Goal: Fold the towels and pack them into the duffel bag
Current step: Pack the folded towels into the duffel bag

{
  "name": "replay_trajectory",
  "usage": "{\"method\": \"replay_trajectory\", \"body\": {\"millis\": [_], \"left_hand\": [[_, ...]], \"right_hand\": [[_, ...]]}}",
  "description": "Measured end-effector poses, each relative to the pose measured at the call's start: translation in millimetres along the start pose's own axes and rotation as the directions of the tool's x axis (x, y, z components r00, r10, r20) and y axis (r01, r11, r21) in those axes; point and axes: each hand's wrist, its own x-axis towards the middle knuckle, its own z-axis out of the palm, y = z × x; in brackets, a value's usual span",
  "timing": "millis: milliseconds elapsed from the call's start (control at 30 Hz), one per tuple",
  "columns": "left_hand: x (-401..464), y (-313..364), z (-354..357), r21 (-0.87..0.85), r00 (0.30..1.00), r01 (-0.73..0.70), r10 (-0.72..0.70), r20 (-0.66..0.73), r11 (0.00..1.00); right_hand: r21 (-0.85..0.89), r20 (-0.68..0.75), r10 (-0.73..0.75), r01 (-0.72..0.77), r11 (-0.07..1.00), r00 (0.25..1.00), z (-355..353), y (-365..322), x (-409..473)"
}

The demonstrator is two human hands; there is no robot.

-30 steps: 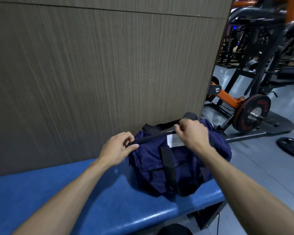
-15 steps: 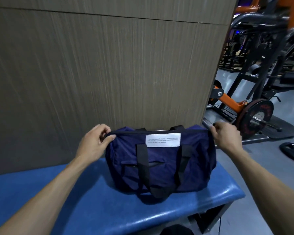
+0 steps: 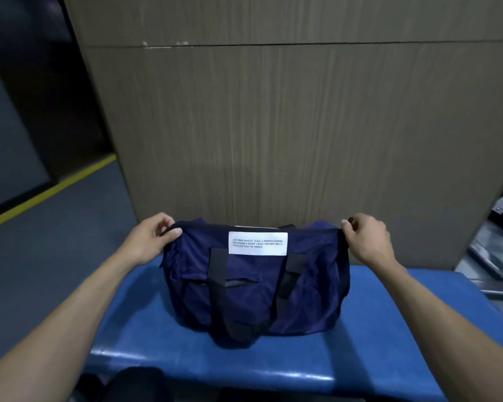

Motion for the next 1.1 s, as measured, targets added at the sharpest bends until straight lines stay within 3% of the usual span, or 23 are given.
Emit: {"method": "replay_trajectory", "body": {"millis": [200,300,367,433,500,567,700,733,800,833,900,1000,1100], "left_hand": [[-20.6,-23.8,3.4,-0.062,0.944,0.315,-0.306,0.122,0.947],[-10.9,-34.0,5.1,0.123,0.905,0.366,-0.384,0.182,0.922],[0.8,-33.7,10.2,0.185,0.927,0.338,-0.360,0.102,0.923],[14.2,-30.7,16.9,0.174,0.962,0.266,-0.274,0.022,0.948],[27.0,-27.2,25.1,0.281,0.973,0.172,-0.208,0.101,0.944],[36.3,-27.3,37.1,0.453,0.966,0.101,-0.197,0.169,0.886],[40.2,-28.5,49.3,0.639,0.989,0.021,-0.109,0.099,0.769],[42.3,-31.7,47.3,0.607,0.996,0.036,-0.079,0.044,0.794],[47.0,-37.5,38.0,0.366,0.991,0.108,-0.071,-0.113,0.924],[50.5,-36.8,33.6,0.187,0.978,0.144,-0.112,-0.175,0.972],[56.8,-31.0,31.2,-0.086,0.951,0.233,-0.246,-0.187,0.969],[63.8,-27.4,40.4,-0.089,0.951,0.278,-0.287,-0.114,0.956],[57.6,-27.0,34.8,-0.051,0.960,0.266,-0.269,-0.078,0.963]], "right_hand": [[0.067,0.186,0.138,-0.153,0.986,0.973,31.3,-4.1,-5.0],[0.136,0.385,0.248,-0.320,0.938,0.889,36.3,0.7,-3.1],[0.038,0.429,0.247,-0.291,0.956,0.869,41.3,1.2,3.3],[-0.050,0.347,0.210,-0.206,0.977,0.914,48.2,-3.2,11.1],[-0.094,0.310,0.171,-0.149,0.984,0.935,55.9,-11.3,19.4],[-0.127,0.343,0.168,-0.132,0.983,0.924,66.9,-19.2,24.1],[-0.215,0.283,0.140,-0.079,0.973,0.949,82.6,-25.6,20.0],[-0.143,0.271,0.073,-0.035,0.989,0.960,83.1,-23.4,21.4],[0.127,0.217,-0.054,0.027,0.992,0.975,77.3,-15.4,26.4],[0.259,0.183,-0.058,0.008,0.966,0.981,72.6,-10.7,29.6],[0.393,0.183,-0.005,-0.068,0.917,0.983,67.1,-5.8,33.8],[0.298,0.280,0.087,-0.173,0.939,0.956,70.0,-5.0,34.8],[0.018,0.316,0.104,-0.116,0.993,0.943,67.0,-1.1,34.2]]}}
